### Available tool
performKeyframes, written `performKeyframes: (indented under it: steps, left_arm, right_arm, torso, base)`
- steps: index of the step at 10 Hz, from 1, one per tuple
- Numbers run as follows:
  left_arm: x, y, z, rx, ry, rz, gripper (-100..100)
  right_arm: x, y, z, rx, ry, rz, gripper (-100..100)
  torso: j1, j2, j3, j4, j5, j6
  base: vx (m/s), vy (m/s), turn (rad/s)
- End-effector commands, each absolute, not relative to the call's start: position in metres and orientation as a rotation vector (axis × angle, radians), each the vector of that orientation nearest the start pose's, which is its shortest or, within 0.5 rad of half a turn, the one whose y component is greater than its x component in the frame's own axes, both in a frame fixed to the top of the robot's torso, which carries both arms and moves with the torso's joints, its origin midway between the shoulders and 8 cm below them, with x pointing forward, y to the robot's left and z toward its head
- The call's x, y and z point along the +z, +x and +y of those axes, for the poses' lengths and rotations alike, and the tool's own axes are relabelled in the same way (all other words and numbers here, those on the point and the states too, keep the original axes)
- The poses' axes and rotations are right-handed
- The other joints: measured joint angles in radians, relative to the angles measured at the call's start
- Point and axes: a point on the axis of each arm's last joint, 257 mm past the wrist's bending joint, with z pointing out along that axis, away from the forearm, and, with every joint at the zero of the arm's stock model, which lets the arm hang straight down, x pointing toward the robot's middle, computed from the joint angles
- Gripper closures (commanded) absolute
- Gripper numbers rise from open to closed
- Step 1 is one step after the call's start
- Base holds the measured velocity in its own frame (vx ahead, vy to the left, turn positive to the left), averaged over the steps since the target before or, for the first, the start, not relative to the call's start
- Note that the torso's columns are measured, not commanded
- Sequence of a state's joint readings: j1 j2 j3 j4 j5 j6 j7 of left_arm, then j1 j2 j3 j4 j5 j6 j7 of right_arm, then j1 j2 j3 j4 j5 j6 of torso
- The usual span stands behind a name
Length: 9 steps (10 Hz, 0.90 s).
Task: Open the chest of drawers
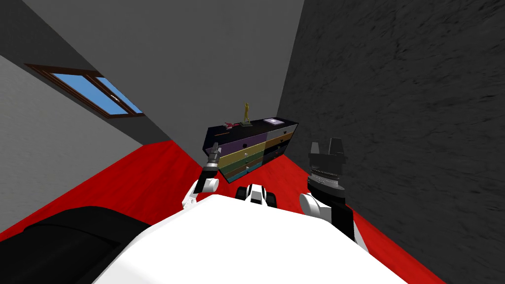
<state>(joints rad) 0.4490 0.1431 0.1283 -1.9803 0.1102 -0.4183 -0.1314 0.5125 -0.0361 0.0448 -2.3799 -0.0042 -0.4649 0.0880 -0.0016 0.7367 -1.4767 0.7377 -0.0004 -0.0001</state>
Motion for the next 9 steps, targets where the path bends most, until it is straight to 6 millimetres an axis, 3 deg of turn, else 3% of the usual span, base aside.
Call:
performKeyframes:
  steps: [1,4,9]
  left_arm:
    - [-0.126,0.396,0.363,-0.998,-0.858,0.909,-100]
    - [-0.143,0.398,0.371,-0.975,-0.876,0.932,-100]
    - [-0.191,0.400,0.396,-0.899,-0.917,1.006,-100]
  right_arm:
    - [0.057,0.330,-0.259,1.278,0.566,0.622,0]
    - [0.057,0.330,-0.259,1.278,0.565,0.622,0]
    - [0.057,0.330,-0.259,1.278,0.566,0.622,0]
  torso:
    - [-0.001,-0.001,-0.001,0.000,0.000,0.000]
    - [0.005,0.004,0.003,0.001,0.001,0.000]
    - [0.001,0.000,0.000,0.000,0.000,0.000]
  base:
    - [0.144,-0.129,0.030]
    - [0.080,-0.078,0.027]
    - [0.137,-0.132,0.047]
